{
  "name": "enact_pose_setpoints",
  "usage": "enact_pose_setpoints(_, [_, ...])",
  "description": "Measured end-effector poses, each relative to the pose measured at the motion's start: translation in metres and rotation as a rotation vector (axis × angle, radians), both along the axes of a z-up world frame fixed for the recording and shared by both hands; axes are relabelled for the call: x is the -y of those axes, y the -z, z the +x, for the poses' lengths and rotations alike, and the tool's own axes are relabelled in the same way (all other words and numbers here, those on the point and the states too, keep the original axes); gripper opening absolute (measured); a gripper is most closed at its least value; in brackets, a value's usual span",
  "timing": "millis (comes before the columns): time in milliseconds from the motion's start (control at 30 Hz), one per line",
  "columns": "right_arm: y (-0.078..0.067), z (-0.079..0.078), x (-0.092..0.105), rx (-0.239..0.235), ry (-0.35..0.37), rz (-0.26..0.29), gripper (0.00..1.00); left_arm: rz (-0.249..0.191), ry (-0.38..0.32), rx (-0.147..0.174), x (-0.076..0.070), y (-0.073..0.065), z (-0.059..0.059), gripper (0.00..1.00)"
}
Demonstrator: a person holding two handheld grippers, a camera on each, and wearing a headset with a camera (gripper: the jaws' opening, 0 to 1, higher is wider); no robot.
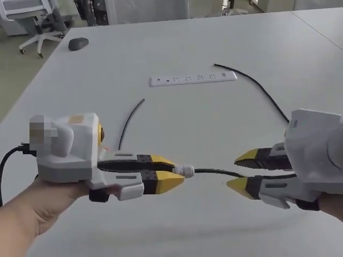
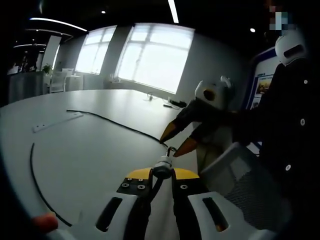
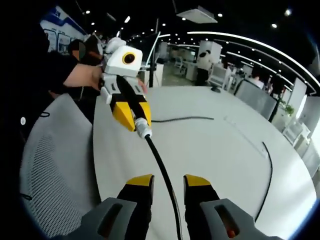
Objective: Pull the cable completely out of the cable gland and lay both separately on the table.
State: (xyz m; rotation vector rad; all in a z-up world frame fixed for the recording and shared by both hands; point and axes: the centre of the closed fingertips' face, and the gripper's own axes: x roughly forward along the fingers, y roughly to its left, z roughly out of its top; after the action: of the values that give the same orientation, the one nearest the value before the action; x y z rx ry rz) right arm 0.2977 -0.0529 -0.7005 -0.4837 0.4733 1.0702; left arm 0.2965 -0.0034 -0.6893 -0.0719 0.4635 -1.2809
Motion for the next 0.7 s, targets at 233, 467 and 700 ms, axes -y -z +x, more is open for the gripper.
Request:
enact_pose_setpoints(233, [0.002,-0.003,-0.023,0.043,-0.067,-0.041,0.13,0.005,0.009,-0.001,0.002,0.000,-0.003,0.15])
enact_pose_setpoints(467, [0.005,-0.002,-0.027,0.052,-0.097,-0.061,0.07,0.008,0.011,0.003,0.003,0.000,-0.003,0.15])
enact_pose_setpoints(700, [0.006,-0.002,-0.026,0.035,-0.088,-0.062,0.01,0.012,0.013,0.005,0.002,0.000,-0.003,0.15])
